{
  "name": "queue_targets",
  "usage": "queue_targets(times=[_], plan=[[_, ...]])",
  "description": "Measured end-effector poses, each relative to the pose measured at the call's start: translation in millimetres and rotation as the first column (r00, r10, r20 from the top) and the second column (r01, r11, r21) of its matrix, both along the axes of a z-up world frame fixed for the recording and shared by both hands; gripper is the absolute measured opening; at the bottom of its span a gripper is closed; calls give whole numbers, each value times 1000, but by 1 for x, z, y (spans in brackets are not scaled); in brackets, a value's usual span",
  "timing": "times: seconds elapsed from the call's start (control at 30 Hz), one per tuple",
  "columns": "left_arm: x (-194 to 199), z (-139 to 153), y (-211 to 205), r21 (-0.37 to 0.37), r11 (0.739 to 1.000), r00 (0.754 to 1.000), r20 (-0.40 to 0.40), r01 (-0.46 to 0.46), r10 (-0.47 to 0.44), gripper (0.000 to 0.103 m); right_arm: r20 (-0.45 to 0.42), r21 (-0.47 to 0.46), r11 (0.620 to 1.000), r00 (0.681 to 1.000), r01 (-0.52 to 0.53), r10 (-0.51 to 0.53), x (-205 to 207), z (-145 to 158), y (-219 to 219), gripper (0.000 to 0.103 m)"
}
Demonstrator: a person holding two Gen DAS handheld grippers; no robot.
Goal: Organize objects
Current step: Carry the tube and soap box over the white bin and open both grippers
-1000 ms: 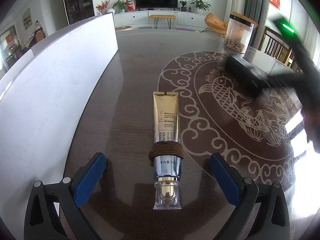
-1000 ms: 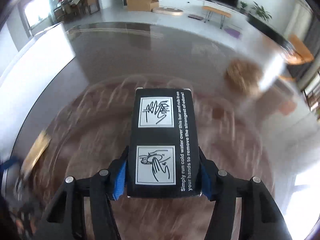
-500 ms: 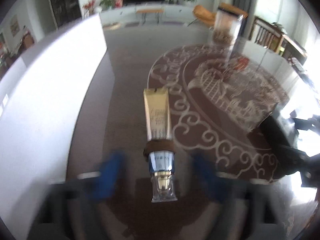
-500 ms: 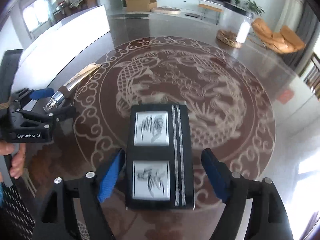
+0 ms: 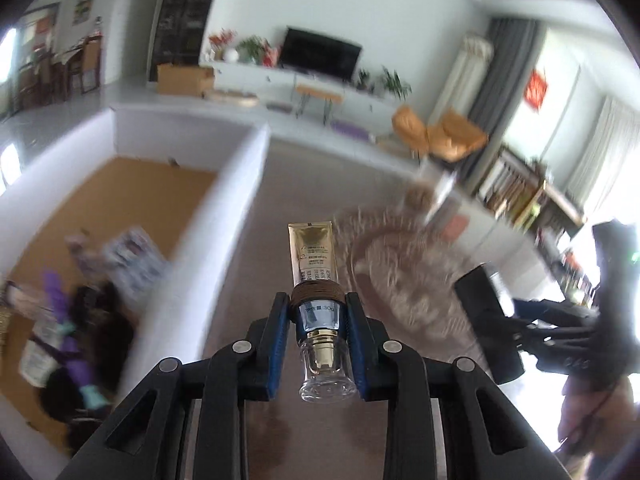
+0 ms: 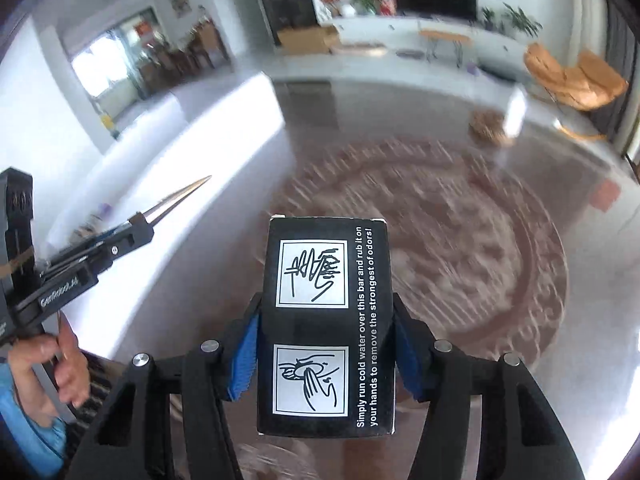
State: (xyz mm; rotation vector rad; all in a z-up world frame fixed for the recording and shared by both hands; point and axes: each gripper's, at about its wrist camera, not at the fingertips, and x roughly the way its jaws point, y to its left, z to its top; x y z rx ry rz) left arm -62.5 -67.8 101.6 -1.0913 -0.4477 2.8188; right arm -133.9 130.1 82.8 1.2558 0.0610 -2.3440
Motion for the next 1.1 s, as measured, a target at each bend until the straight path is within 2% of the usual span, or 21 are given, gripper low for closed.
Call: queue_targets(times=[0.1,0.2,0.33,0.37,0.43,0.47,0.5,0.53,0.57,0.6,0.7,0.77,0.9,1.03,1.1], plan=[[17,34,-39,22,998,997,-50,-56,57,27,-54,-57,997,997,-51,48,3,31,-35,58],[32,54,-82,-52,988,987,-68,-147,143,27,-93,-130,983,989,-131,119,8,61,-87,58],[35,33,-143,-144,954,962,39,-263,271,28,-89,-190,947,965,-259,247,20,81,-181,59],[33,18,-160,-186,937,943,99,-297,318,29,-83,-187,940,958,-285,274,22,81,-201,59],[33,-3,-178,-219,916,909,177,-337,377,31,-51,-169,927,942,-334,330,25,74,-249,59],[33,-15,-188,-223,908,889,218,-355,402,37,-26,-154,924,937,-349,349,25,67,-268,60],[35,-22,-195,-218,904,875,247,-368,416,50,7,-131,921,928,-368,372,26,57,-289,61],[37,-27,-200,-214,900,864,266,-380,428,59,34,-113,916,920,-386,391,27,47,-305,68],[42,-28,-204,-217,893,856,269,-394,442,74,58,-100,912,913,-397,404,28,40,-315,76],[47,-26,-206,-229,884,852,253,-407,458,80,87,-92,908,905,-409,416,30,32,-325,77],[54,-14,-201,-300,852,843,207,-429,497,93,111,-81,914,908,-397,404,31,23,-331,77],[59,-2,-198,-339,821,826,176,-459,535,96,104,-70,923,918,-377,383,29,26,-323,84],[64,20,-188,-363,795,793,198,-487,576,96,66,12,941,939,-339,337,29,43,-312,91],[76,35,-178,-350,787,790,177,-507,588,96,35,89,937,941,-339,337,21,66,-299,97],[80,40,-173,-346,798,793,197,-494,577,96,24,110,933,939,-344,343,24,71,-296,99]])
